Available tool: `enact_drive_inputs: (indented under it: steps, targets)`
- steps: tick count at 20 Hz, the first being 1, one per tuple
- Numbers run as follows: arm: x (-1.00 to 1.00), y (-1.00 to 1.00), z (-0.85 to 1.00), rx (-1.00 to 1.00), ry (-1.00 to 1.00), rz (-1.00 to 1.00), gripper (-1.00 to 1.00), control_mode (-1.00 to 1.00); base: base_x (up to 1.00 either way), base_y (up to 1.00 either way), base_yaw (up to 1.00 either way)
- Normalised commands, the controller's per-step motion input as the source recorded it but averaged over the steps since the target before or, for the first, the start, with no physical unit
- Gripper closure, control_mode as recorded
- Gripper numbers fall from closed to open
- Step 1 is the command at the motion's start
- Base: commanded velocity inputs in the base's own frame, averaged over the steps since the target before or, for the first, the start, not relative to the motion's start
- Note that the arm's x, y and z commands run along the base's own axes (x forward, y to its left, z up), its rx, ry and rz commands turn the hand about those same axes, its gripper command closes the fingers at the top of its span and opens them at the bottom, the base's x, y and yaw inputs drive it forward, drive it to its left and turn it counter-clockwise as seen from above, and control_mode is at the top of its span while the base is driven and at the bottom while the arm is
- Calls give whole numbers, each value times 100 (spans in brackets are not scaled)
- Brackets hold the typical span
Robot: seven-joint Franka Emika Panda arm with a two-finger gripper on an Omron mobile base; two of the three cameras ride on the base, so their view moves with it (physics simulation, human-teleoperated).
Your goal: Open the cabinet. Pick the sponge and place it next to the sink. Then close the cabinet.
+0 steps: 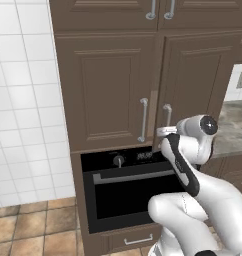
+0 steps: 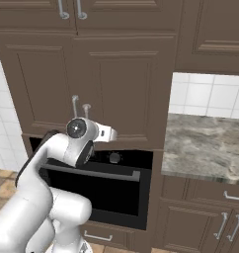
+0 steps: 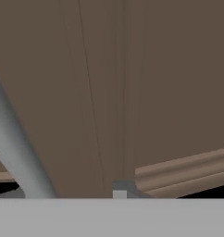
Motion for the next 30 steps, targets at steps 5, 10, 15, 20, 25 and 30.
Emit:
enact_drive_inputs:
  steps: [5, 10, 15, 20, 25, 30]
  targets:
    - [-41, -60, 0, 1, 0, 0, 100, -100, 0, 0, 0]
    - [-42, -59, 0, 1, 0, 0, 100, -100, 0, 0, 0]
    - [-41, -59, 0, 1, 0, 0, 100, -100, 0, 0, 0]
    - [-37, -61, 0, 1, 0, 0, 100, -100, 0, 0, 0]
    - [-28, -55, 0, 0, 0, 0, 100, -100, 0, 0, 0]
    - [-25, -54, 0, 0, 0, 0, 100, -100, 0, 0, 0]
